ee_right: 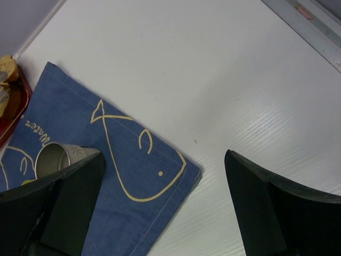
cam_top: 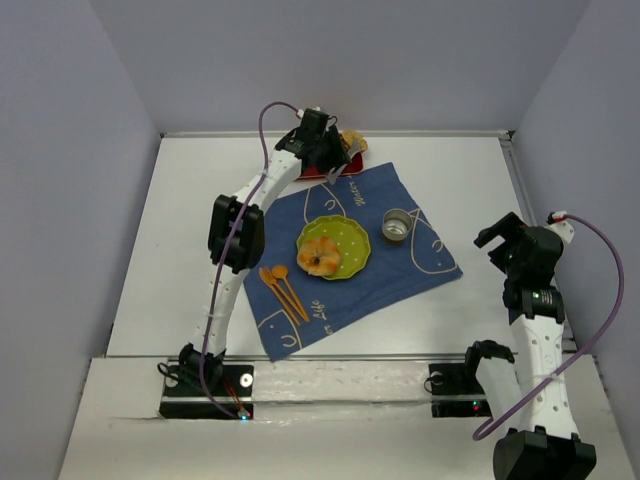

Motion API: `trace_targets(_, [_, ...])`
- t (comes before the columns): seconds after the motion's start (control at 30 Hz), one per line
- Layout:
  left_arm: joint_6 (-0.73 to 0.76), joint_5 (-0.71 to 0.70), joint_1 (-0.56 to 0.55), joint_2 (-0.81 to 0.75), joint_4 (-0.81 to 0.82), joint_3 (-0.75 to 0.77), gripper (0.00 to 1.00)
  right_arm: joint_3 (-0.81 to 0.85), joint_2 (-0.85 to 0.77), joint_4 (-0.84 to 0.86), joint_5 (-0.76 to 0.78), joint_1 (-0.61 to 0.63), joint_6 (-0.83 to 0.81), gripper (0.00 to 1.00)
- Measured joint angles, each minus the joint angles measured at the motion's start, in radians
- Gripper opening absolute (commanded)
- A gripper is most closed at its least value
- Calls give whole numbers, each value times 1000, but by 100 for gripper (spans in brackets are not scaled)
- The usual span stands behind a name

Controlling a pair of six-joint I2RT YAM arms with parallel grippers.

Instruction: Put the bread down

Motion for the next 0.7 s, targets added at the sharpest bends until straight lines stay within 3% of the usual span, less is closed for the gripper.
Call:
trace_targets(0.6, [-59,46,19,47,34,8,50,0,-19,0,11,0,0,100])
trace_targets(0.7, [-66,51,22,56,33,8,43,0,-20,0,12,0,0,100])
